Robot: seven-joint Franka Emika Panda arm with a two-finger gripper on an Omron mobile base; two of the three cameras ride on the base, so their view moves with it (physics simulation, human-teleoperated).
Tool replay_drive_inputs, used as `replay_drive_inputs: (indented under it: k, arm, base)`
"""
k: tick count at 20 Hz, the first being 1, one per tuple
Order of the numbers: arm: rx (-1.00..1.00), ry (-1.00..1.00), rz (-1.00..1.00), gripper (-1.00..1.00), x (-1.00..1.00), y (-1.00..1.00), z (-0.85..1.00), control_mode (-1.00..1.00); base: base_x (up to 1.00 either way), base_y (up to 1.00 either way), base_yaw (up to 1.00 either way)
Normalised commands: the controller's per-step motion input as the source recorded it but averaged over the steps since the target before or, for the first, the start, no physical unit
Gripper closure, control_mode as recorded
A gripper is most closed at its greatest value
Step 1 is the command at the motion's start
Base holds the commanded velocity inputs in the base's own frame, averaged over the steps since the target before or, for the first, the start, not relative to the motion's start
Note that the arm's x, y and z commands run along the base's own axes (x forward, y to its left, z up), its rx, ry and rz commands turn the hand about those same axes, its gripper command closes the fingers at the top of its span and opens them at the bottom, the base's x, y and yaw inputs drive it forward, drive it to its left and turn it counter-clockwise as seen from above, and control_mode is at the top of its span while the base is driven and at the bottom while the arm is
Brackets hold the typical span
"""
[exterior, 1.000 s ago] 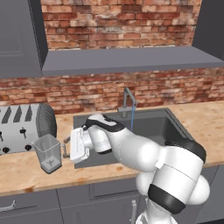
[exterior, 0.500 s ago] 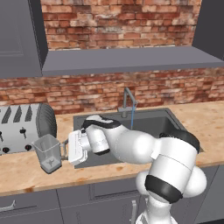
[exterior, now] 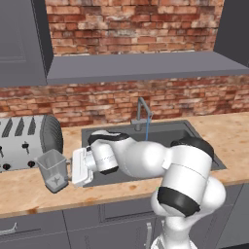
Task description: Turn on the sink faucet and place the jug under the water for a few seconds to fill it up.
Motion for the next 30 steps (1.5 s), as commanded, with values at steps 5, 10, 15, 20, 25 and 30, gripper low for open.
replay_drive_inputs:
  k: [5, 10, 15, 20, 25, 30]
  arm:
    - [0.00, 0.00, 0.00, -1.00, 0.00, 0.05, -0.06, -1.00]
    - [0.00, 0.00, 0.00, 1.00, -0.03, 0.01, -0.02, -1.00]
    - [0.00, 0.00, 0.00, 1.00, 0.00, 0.00, 0.00, -1.00]
    - [0.00, 0.00, 0.00, 1.00, 0.00, 0.00, 0.00, -1.00]
    - [0.05, 0.00, 0.00, 1.00, -0.09, -0.22, 0.18, -1.00]
    - [0.13, -0.01, -0.01, 1.00, -0.43, -0.84, 0.71, -1.00]
  base:
    - [0.00, 0.00, 0.00]
    - [0.00, 0.00, 0.00]
    - [0.00, 0.00, 0.00]
    - [0.00, 0.00, 0.00]
    - [0.00, 0.00, 0.00]
    - [0.00, 0.00, 0.00]
